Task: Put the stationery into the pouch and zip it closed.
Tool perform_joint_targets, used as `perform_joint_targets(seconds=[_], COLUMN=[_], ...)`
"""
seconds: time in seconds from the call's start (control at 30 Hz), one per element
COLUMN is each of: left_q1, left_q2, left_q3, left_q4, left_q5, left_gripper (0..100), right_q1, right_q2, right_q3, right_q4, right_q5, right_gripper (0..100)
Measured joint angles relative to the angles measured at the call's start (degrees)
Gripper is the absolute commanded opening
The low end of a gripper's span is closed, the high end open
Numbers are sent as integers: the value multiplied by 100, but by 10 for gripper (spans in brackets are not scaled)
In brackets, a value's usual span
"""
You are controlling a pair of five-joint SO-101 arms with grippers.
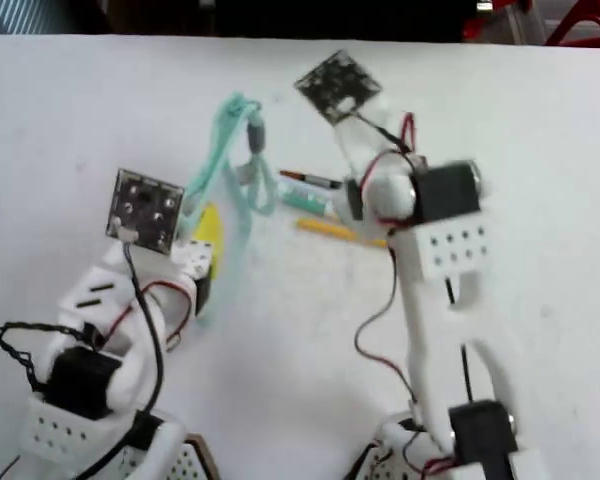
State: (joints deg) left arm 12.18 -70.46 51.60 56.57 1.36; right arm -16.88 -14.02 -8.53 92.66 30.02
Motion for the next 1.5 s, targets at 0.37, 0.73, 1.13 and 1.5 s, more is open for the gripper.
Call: perform_joint_targets(seconds=[0.37,0.73,1.13,1.5], left_q1=[-9,-211,-844,-853], left_q2=[-62,-62,70,70], left_q3=[598,615,633,941], left_q4=[-343,-53,-53,-53], left_q5=[0,-9,0,0], left_gripper=[105,197,195,195], right_q1=[835,1081,835,844], right_q2=[2321,3121,3455,4554], right_q3=[0,0,290,-448], right_q4=[-237,-1011,-1688,-1758], right_q5=[1996,2611,3130,3138], right_gripper=[240,240,166,173])
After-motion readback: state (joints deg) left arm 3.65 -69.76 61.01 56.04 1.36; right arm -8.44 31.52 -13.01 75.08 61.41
